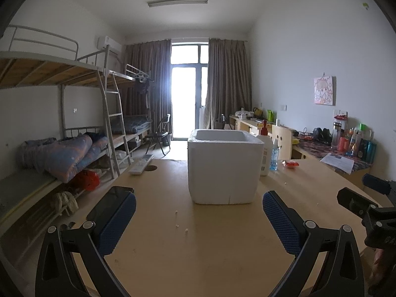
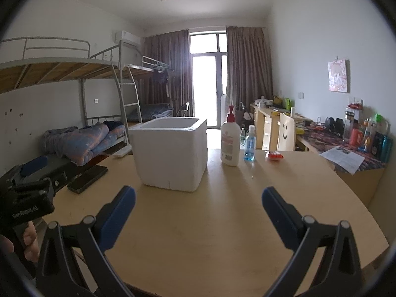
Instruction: Organize soft objects
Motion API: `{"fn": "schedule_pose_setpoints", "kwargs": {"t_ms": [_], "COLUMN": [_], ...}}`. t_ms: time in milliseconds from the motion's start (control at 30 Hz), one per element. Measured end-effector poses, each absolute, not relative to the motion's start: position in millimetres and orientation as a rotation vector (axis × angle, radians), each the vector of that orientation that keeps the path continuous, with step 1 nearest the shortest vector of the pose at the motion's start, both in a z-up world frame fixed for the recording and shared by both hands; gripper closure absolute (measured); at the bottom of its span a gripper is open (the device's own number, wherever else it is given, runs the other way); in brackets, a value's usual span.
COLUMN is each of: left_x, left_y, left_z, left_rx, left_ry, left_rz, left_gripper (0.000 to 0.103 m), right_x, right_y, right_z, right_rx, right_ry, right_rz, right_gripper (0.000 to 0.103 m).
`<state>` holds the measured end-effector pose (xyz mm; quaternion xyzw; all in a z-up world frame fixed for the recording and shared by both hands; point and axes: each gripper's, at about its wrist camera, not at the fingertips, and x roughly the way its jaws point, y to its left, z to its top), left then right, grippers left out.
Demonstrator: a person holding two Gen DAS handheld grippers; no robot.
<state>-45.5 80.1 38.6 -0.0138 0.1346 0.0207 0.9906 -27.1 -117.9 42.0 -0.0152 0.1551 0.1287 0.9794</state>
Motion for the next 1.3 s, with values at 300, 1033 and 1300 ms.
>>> {"fn": "schedule_pose_setpoints", "kwargs": {"t_ms": [300,1033,1300], "left_x": [-52,-50,-50], "left_y": [89,89,90], "left_z": [30,30,30], "left_rx": [-0.051,-0.029,-0.028], "left_ry": [0.248,0.258,0.257], "left_rz": [0.056,0.046,0.046], "left_gripper": [0.001,0.001,0.001], "right_x": [-34,-33,-31], "right_y": [-123,-120,-119], "right_z": [32,32,31], "right_rx": [0.005,-0.011,-0.016], "right_ry": [0.280,0.289,0.297], "right_rz": [0.240,0.254,0.258], "right_gripper": [0.000,0.000,0.000]}}
